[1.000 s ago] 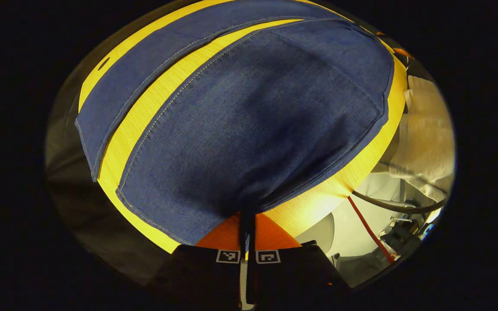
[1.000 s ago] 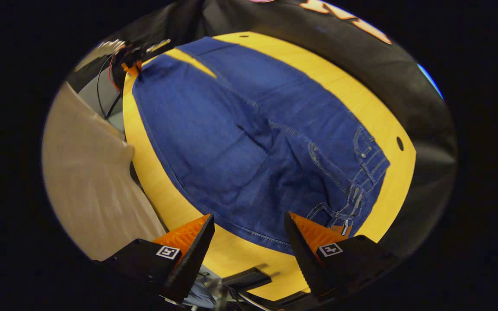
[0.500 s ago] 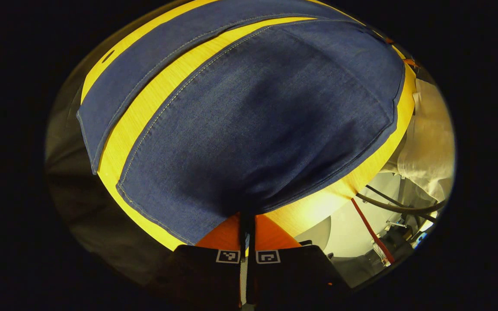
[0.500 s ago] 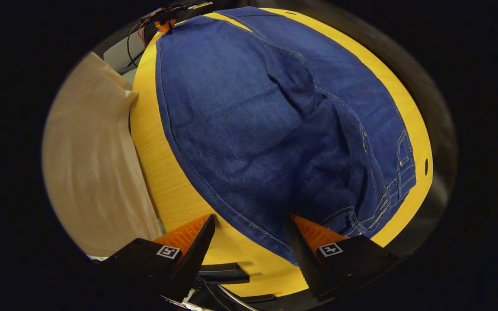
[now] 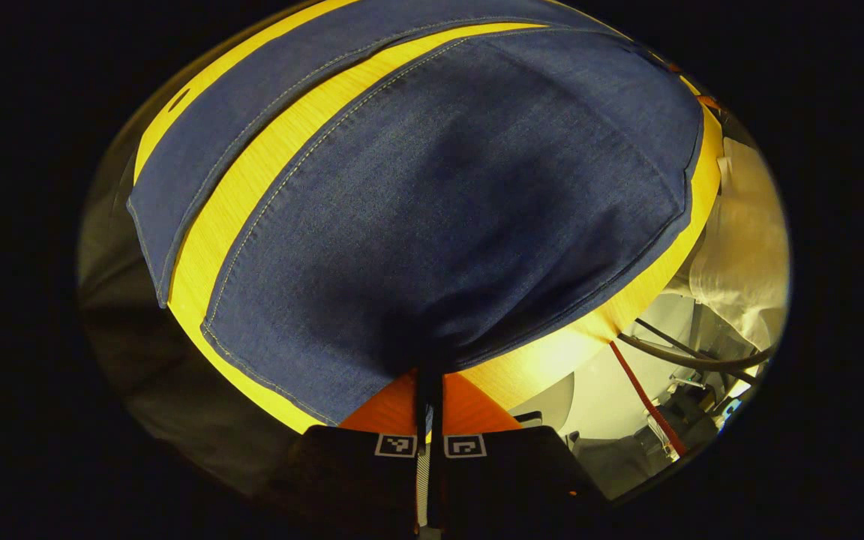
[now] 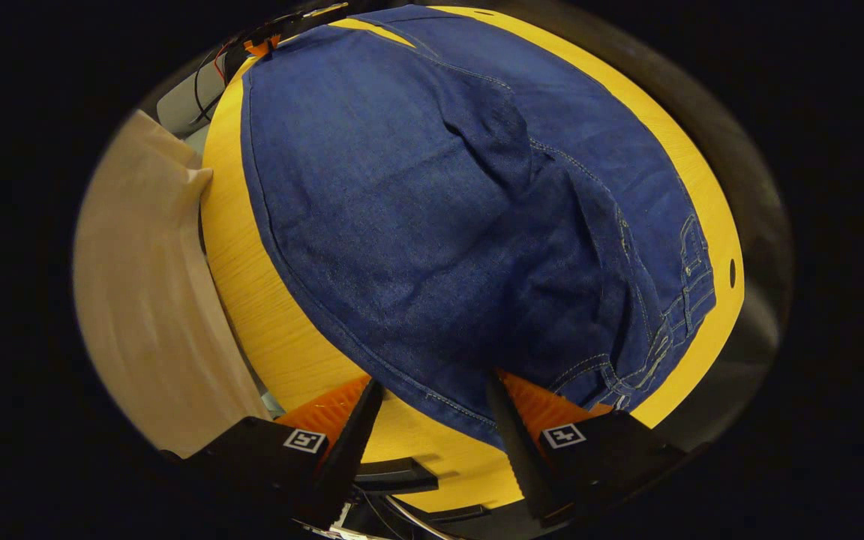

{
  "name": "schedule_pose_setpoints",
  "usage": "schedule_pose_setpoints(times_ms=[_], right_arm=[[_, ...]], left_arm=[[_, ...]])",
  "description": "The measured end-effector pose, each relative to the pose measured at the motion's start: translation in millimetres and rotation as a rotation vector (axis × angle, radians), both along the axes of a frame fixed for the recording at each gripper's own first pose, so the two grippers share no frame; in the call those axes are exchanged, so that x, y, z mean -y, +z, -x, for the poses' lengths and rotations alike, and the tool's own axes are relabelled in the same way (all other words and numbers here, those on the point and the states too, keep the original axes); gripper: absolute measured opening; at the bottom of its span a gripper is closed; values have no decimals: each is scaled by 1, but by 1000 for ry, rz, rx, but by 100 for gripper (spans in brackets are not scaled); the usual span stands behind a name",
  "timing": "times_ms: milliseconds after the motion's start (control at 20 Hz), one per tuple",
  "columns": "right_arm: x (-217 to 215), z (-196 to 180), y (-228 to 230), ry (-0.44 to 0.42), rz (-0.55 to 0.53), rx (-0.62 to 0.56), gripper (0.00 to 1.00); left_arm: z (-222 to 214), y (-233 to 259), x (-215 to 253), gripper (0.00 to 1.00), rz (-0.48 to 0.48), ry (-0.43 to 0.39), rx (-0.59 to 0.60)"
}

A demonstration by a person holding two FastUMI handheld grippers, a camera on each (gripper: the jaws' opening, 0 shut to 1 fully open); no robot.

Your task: Grasp the waist and the cuffs of the jeans and fold them to make the two legs overlap; first hold the waist and fold one-third of the jeans toward the cuffs, then hold the cuffs and fold the remaining one-third in the same direction to finish folding.

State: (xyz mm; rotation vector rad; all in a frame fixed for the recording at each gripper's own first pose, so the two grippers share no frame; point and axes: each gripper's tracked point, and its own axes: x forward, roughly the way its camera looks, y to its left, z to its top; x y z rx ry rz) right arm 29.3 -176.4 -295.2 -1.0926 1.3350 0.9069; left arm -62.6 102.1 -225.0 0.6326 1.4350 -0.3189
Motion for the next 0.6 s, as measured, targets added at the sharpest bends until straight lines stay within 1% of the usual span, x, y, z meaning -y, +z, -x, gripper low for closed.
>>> schedule_pose_setpoints(times_ms=[50,200,250,350,450,500,550,600], right_arm=[[0,0,1,-8,6,0,88],[-5,-2,2,-43,28,11,78],[-6,-3,3,-49,35,15,63],[-16,-2,6,-42,40,21,49],[-15,-2,6,-35,36,32,40],[-16,-2,7,-43,27,43,39],[-17,-1,9,-67,20,55,33],[-16,-1,5,-95,12,70,31]], left_arm=[[0,0,0,0,2,2,3],[-1,0,0,0,6,10,6],[-1,0,0,0,6,11,4],[-2,0,0,0,4,7,1],[-2,0,0,0,7,5,-1],[-2,1,0,0,11,6,0],[-2,2,0,0,14,8,3],[-2,1,-1,0,18,8,8]])
